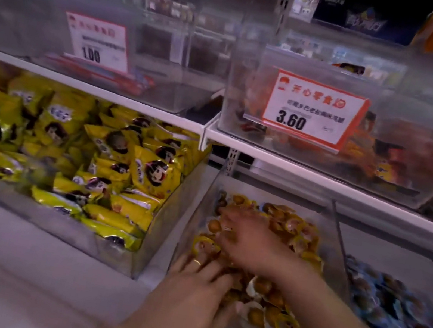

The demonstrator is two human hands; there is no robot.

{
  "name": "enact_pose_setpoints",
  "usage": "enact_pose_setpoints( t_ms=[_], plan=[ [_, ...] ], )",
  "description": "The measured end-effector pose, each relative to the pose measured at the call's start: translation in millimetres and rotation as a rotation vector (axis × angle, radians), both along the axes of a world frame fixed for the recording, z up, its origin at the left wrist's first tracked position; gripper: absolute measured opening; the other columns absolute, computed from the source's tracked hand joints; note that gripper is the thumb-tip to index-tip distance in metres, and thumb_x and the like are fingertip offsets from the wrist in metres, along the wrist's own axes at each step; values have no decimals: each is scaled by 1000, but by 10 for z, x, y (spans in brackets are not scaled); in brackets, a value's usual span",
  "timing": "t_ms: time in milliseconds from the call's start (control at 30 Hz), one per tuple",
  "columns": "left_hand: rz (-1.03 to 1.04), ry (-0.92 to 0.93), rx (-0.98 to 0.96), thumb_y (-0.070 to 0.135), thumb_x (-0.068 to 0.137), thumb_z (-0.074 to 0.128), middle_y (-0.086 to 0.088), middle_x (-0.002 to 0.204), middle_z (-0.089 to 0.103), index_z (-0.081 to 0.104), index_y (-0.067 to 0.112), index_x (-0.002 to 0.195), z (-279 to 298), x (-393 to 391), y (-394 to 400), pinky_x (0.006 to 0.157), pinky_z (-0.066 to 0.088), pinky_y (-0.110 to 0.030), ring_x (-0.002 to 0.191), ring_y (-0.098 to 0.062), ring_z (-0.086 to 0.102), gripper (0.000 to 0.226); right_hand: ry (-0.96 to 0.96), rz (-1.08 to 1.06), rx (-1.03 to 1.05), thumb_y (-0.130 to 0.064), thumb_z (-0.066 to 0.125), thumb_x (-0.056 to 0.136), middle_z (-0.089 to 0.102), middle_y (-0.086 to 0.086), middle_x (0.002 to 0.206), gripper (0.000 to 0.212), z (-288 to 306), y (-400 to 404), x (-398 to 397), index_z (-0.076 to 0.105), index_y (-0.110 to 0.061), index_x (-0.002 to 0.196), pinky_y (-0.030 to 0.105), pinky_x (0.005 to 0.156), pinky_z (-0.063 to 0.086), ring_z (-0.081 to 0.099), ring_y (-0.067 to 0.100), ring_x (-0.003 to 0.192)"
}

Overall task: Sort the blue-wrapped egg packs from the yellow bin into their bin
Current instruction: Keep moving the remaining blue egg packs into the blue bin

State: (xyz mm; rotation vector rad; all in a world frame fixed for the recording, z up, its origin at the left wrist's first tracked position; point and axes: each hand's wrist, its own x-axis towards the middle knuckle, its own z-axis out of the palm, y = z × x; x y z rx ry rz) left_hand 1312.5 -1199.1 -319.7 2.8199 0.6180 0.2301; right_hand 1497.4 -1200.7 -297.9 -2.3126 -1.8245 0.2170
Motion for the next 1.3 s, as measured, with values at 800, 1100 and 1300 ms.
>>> enact_pose_setpoints(
  t_ms=[800, 1100, 1300],
  plan=[
    [70, 104, -218, 54, 97, 42, -8, 166, 5, 9, 23, 159, 37, 202, 110, 121, 10, -48, 152, -31, 5, 77, -303, -34, -259, -62, 64, 79, 45, 8, 142, 86, -138, 797, 316, 35, -22, 148, 50, 104, 35, 38, 33, 131],
    [62, 119, -243, 54, 96, 44, -5, 164, 10, 14, 25, 158, 22, 233, 126, 119, 14, -49, 151, -30, 7, 74, -177, -112, -295, -49, 67, 77, 51, 7, 120, 60, -368, 974, 334, 52, -20, 127, 36, 78, 48, 59, 30, 105],
    [56, 106, -242, 55, 96, 44, -5, 164, 12, 15, 26, 157, -2, 216, 128, 120, 15, -49, 150, -31, 10, 74, -242, -111, -445, -66, 61, 78, 56, 5, 136, 79, -305, 1084, 291, 47, -23, 142, 39, 93, 50, 59, 28, 117]
  ],
)
